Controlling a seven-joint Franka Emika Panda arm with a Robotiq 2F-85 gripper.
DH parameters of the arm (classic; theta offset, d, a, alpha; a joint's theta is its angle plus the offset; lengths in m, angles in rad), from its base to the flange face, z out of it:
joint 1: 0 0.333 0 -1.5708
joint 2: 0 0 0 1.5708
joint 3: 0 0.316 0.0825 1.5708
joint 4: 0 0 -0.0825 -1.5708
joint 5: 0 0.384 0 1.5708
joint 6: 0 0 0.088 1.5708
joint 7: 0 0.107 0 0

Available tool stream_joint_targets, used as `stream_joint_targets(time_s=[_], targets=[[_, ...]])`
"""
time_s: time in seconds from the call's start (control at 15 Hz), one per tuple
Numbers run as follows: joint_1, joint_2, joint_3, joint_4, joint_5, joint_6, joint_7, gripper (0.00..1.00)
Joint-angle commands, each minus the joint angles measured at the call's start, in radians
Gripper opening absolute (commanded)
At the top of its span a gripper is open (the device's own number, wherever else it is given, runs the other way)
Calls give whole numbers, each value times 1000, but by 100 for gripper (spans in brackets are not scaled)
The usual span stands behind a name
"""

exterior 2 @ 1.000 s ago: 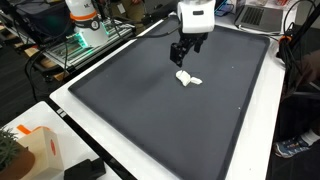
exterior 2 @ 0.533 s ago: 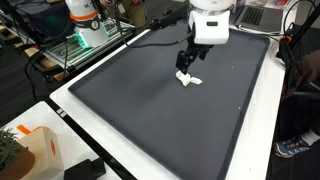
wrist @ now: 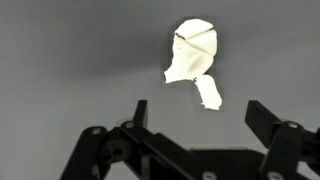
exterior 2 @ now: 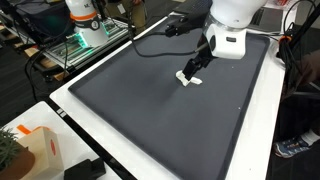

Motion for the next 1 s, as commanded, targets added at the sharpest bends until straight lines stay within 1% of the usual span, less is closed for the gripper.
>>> stream_joint_targets(time_s=[0.0, 0.2, 0.53, 0.67, 0.73, 0.8, 0.93], targets=[[1, -19, -13, 13, 10, -11, -2, 100], [0, -29, -17, 26, 11, -29, 4, 100], [1, -105, -97, 130, 96, -238, -60, 100], [2, -143, -131, 168, 139, -299, -68, 100], [3, -164, -148, 187, 153, -316, -66, 100], [-14, -184, -146, 224, 152, -318, -53, 100], [-2, -233, -180, 250, 160, -309, -53, 100]])
